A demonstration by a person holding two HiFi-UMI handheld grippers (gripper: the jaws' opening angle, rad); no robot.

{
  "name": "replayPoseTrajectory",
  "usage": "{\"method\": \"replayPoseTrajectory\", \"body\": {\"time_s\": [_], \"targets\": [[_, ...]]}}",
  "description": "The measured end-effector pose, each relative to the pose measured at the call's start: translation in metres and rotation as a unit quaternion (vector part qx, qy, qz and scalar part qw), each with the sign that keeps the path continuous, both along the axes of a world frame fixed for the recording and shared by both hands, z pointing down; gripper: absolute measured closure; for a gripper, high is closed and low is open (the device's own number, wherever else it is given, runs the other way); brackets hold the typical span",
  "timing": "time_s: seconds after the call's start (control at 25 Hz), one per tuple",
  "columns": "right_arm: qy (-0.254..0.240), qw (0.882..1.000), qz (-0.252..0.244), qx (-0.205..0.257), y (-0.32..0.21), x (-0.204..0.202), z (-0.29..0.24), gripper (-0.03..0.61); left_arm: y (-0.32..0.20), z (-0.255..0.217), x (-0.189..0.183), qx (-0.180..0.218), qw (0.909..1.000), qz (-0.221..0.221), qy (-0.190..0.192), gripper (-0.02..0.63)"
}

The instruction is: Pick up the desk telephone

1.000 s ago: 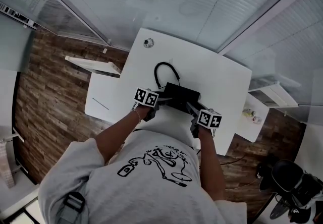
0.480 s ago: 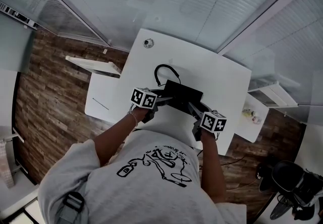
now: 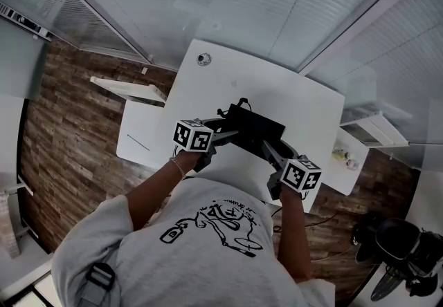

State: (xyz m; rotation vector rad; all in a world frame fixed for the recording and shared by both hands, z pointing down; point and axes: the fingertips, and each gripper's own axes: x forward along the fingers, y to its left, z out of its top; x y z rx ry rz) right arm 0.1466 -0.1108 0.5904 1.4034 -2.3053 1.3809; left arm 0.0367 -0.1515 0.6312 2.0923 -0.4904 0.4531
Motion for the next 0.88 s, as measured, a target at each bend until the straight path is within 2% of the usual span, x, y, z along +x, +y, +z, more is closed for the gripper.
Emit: {"method": "replayPoseTrajectory", "body": {"time_s": [0.44, 0.88], "targets": [[0.004, 0.999, -0.001, 0.046, -0.004, -0.002, -0.078, 0.391, -0.004, -0.072, 0.001, 0.028, 0.9993, -0.015, 0.021, 0.314], [0.005, 0.997, -0.003, 0.074, 0.005, -0.004, -0.132, 0.392, 0.002, -0.127, -0.001, 0.052, 0.9980, -0.019, 0.031, 0.315]]}}
